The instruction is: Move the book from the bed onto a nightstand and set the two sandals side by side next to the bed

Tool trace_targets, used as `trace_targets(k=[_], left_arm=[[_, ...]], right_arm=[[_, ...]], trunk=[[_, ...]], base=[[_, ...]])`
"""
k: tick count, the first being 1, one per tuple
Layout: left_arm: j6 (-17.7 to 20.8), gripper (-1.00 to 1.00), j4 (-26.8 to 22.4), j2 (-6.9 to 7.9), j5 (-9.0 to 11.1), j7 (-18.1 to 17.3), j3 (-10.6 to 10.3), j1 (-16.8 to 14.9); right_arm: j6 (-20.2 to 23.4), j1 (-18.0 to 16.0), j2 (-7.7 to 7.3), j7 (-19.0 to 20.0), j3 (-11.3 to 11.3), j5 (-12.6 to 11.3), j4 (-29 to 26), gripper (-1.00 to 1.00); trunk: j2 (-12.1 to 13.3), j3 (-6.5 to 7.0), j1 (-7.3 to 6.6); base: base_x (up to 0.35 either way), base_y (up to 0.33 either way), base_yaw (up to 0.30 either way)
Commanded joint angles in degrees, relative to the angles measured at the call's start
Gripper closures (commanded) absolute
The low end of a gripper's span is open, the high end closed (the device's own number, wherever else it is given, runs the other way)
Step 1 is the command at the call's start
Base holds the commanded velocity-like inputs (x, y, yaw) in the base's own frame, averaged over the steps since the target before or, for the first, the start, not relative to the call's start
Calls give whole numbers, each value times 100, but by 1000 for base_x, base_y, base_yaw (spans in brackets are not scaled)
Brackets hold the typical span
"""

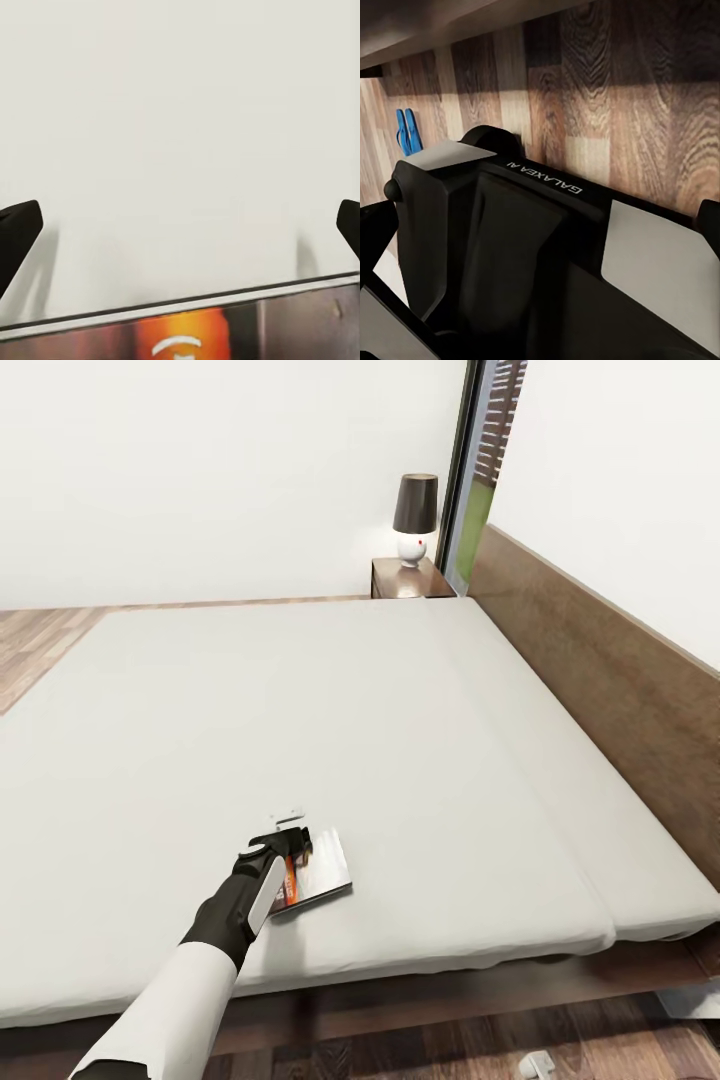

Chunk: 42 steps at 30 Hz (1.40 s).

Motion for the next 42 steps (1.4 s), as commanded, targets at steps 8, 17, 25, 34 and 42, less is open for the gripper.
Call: trace_targets(k=[8, 17, 25, 34, 42], left_arm=[[37, -100, -2, -2, 136, 46, 11, 2], [37, -100, -2, -2, 136, 48, 11, 2], [37, -100, -2, -2, 136, 51, 12, 2], [37, -100, -2, -2, 136, 51, 12, 2], [37, -100, -2, -2, 136, 51, 15, 2]], right_arm=[[53, 0, 1, 25, -52, 52, -11, -100], [54, 0, 2, 25, -52, 51, -11, -100], [54, 0, 2, 24, -52, 52, -11, -100], [53, 0, 3, 24, -52, 51, -11, -100], [53, 0, 2, 22, -52, 51, -11, -100]], trunk=[[-2, -5, 0], [-2, -5, 0], [-2, -5, 0], [-2, -5, 0], [-2, -5, 0]], base=[[-2, 0, 0], [-160, 0, 0], [-15, 0, 0], [0, 0, 0], [0, 0, 0]])
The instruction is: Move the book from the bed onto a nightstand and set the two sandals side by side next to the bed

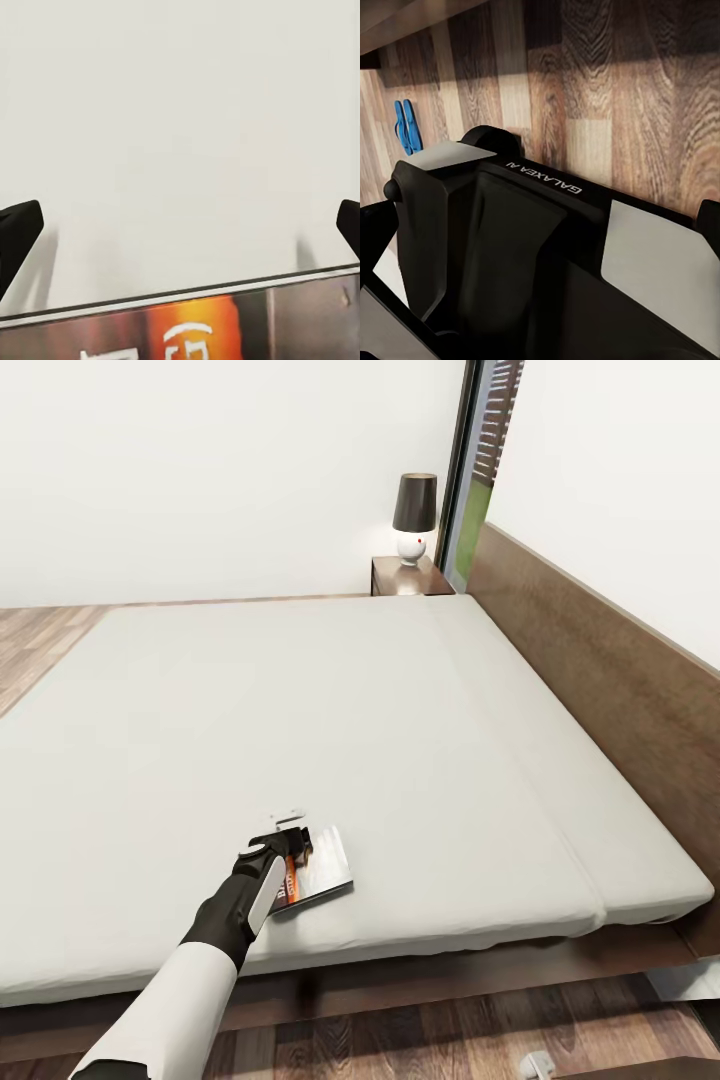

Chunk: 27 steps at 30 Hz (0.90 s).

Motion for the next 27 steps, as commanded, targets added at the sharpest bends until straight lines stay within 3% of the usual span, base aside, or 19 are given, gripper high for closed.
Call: trace_targets(k=[1, 27], left_arm=[[35, -100, -2, -1, 129, 44, 13, 2], [9, -100, -2, 16, 129, 88, 34, 2]], right_arm=[[52, 0, 1, 26, -52, 52, -11, -100], [52, 0, 7, 27, -52, 52, -11, -100]], trunk=[[-1, -5, 0], [-1, -5, 0]], base=[[0, 0, 0], [0, 0, 0]])
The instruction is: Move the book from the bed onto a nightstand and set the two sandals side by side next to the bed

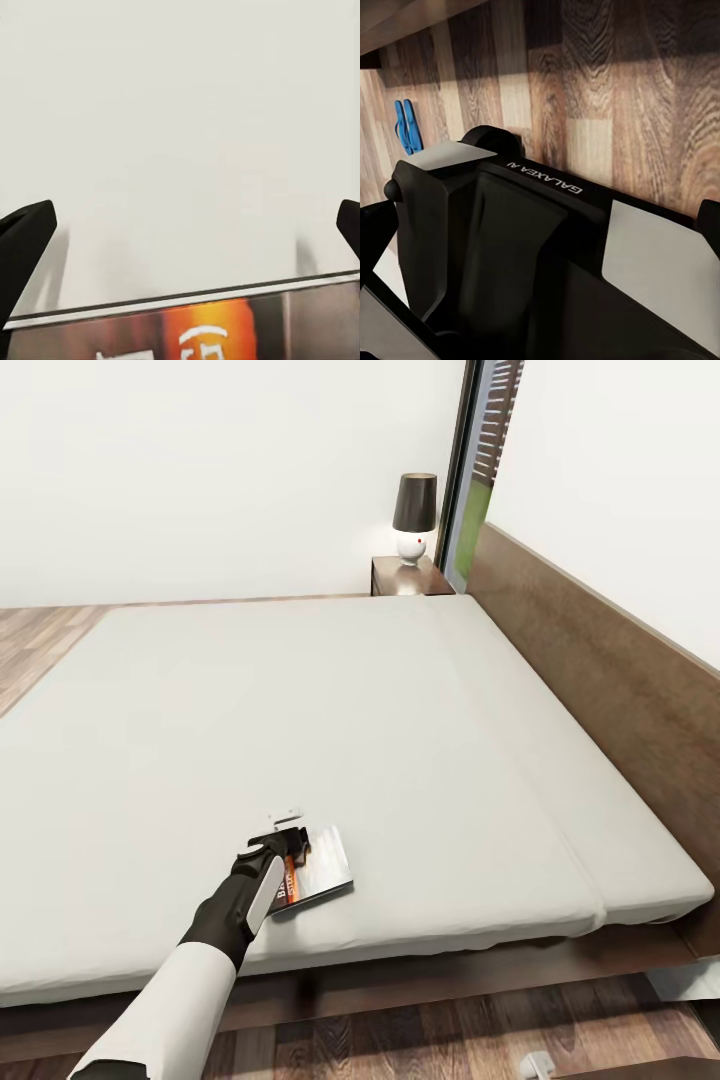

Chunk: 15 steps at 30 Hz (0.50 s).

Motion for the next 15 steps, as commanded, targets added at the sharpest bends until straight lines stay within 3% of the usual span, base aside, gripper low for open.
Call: trace_targets(k=[1, 15], left_arm=[[31, -100, -3, -1, 82, 38, 12, 1], [31, -100, -3, -1, 82, 38, 12, 0]], right_arm=[[55, 0, 1, 29, -52, 53, -11, -100], [53, 0, 4, 25, -52, 52, -11, -100]], trunk=[[-1, -5, 0], [-1, -41, 0]], base=[[0, 0, 0], [0, 0, 65]])
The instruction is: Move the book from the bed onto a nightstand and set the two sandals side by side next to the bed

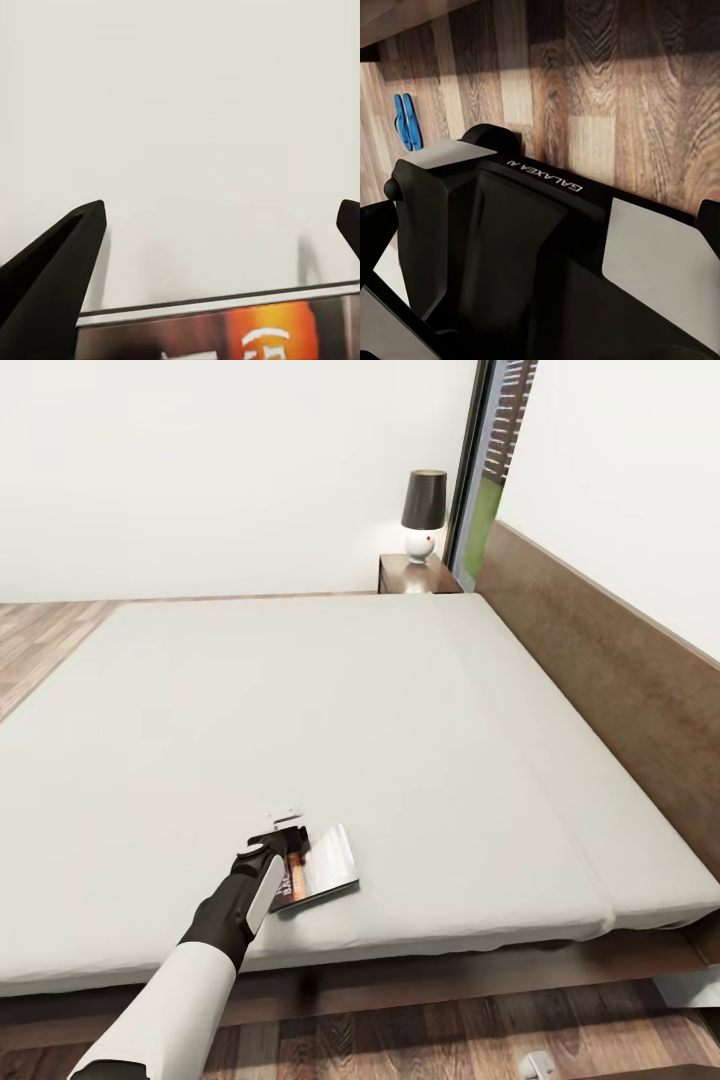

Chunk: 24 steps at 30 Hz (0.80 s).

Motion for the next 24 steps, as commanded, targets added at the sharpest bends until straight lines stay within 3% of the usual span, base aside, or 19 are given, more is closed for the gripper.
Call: trace_targets(k=[1, 11, 24], left_arm=[[36, -100, 26, -2, 104, 37, 13, 1], [36, -100, 26, -4, 104, 37, 13, 1], [36, -100, 26, -9, 104, 34, 7, 3]], right_arm=[[53, 0, 1, 29, -51, 52, -11, -100], [54, 0, 1, 27, -51, 52, -11, -100], [56, 0, 1, 27, -51, 52, -11, -100]], trunk=[[-1, -5, 0], [-1, -7, 0], [-1, -27, 0]], base=[[0, 0, 14], [0, 0, 10], [0, 0, 105]])
